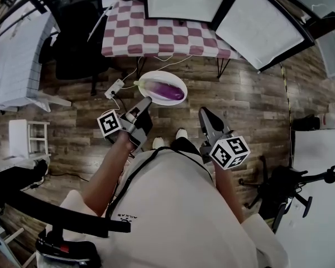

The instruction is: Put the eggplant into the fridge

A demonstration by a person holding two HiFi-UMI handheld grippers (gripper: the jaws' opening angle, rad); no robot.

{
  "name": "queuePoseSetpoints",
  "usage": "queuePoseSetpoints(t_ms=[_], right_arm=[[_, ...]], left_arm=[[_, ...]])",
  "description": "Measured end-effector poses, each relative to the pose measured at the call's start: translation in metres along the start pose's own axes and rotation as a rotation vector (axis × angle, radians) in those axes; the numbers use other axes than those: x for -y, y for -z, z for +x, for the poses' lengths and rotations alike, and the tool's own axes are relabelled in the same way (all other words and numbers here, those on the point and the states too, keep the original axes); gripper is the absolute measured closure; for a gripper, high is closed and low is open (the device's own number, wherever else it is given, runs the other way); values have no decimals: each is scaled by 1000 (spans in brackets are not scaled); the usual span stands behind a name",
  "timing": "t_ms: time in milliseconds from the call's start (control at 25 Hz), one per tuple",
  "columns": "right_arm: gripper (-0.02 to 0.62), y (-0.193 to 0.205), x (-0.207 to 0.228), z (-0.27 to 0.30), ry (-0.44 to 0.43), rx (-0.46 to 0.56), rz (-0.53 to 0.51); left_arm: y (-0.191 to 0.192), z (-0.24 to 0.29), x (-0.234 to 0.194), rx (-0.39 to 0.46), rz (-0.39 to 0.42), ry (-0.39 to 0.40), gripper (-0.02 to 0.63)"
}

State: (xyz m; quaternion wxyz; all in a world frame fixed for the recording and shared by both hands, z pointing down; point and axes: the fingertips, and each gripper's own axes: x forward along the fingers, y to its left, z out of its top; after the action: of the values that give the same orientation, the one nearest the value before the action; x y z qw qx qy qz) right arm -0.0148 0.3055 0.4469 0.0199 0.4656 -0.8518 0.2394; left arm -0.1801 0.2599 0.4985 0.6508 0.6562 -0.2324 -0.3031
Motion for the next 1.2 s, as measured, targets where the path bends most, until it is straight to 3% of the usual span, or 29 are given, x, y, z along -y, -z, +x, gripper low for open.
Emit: queuePoseSetpoints(t_ms=[280, 760, 1200], right_arm=[[589, -8, 13, 10, -4, -2, 1], [589, -38, 72, 38, -33, -8, 17], [589, -72, 131, 87, -113, -58, -45]], left_arm=[[5, 28, 1, -39, 12, 18, 577], [1, 90, -4, -60, 34, 20, 577], [-16, 165, -8, -21, 52, 27, 575]])
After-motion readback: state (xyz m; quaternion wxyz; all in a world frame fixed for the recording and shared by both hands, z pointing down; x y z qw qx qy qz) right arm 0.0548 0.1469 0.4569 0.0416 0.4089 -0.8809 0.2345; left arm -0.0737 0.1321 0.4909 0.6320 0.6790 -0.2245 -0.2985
